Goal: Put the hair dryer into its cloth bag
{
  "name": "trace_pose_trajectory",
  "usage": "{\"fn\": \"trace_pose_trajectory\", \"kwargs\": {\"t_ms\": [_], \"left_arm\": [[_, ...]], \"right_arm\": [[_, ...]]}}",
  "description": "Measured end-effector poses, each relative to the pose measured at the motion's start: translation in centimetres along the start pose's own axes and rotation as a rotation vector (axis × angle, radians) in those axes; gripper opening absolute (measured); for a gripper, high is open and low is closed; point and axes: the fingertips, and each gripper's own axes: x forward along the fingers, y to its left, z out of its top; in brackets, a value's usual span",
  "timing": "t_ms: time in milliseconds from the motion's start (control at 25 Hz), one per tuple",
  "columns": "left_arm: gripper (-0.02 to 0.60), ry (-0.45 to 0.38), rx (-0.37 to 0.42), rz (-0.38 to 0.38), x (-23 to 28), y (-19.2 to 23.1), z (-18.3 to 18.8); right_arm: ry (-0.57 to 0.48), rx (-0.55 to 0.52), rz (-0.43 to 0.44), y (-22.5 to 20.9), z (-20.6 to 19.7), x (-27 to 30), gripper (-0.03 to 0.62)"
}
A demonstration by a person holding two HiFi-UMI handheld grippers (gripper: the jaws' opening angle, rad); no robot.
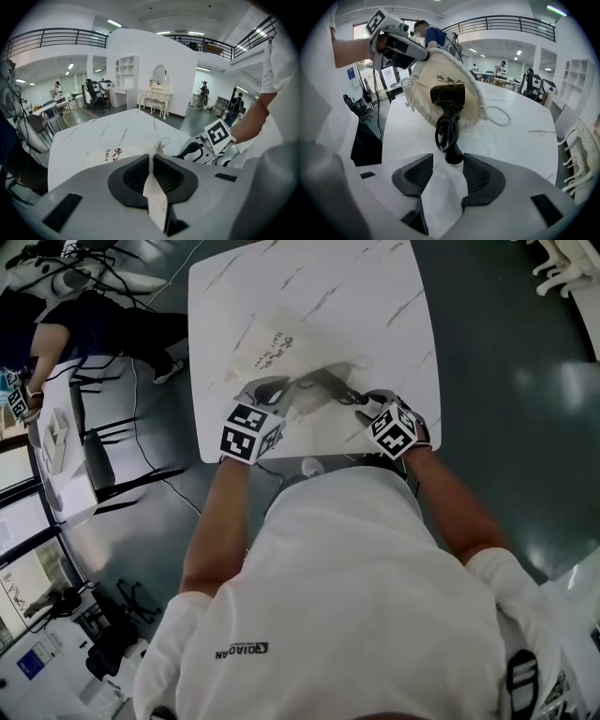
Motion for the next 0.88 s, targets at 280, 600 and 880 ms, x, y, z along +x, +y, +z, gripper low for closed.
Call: {"fn": "trace_pose_trajectory", "kwargs": {"t_ms": [280,600,880], "left_arm": [[0.051,-0.012,-0.010,0.013,-0.2,0.0,0.4],[0.051,-0.045,-0.058,0.013,-0.6,-0.2,0.8],[0.051,-0.044,-0.050,0.008,0.0,-0.8,1.0]], "right_arm": [[0.018,-0.099,-0.069,-0.8,0.9,0.5,0.153],[-0.090,0.040,-0.011,-0.6,5.2,0.5,0.150],[-0.110,0.027,0.011,-1.0,9.2,3.4,0.146]]}}
